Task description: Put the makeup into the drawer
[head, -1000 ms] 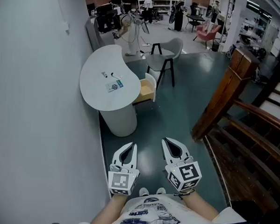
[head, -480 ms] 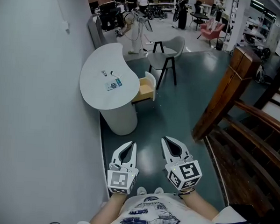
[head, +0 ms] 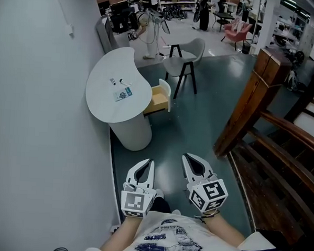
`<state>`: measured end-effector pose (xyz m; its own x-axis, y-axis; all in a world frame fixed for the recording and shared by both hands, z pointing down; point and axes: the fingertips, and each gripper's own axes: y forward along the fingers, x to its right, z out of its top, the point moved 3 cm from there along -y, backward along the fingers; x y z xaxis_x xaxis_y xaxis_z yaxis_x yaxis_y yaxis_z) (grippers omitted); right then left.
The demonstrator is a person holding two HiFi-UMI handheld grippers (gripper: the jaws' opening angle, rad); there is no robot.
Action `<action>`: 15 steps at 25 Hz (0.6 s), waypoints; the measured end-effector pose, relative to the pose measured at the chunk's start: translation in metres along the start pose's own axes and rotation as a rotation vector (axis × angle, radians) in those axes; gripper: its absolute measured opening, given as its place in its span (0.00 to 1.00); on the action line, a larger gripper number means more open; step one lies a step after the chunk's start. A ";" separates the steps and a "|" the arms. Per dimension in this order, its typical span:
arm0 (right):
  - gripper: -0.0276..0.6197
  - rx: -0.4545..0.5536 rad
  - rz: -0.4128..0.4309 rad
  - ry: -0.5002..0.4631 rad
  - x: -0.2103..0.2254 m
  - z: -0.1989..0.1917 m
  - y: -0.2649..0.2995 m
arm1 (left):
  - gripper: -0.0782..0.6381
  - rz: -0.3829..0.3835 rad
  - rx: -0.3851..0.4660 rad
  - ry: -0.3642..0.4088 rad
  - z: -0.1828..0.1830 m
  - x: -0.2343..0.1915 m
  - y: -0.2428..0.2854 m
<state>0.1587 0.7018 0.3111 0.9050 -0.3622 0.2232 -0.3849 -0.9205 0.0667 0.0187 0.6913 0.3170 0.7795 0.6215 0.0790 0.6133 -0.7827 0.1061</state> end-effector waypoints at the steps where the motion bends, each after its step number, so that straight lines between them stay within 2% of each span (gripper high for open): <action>1: 0.07 -0.001 -0.001 0.004 0.004 0.000 0.001 | 0.16 0.000 0.002 0.002 0.001 0.000 0.004; 8: 0.07 -0.019 0.004 0.017 0.026 -0.004 0.025 | 0.16 -0.002 0.001 0.001 -0.003 -0.009 0.035; 15: 0.07 -0.034 -0.002 0.011 0.052 -0.002 0.072 | 0.16 -0.003 0.012 0.007 -0.005 -0.037 0.079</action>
<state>0.1777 0.6169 0.3292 0.9037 -0.3589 0.2336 -0.3894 -0.9156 0.0999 0.0374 0.6062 0.3279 0.7770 0.6236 0.0859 0.6169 -0.7815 0.0939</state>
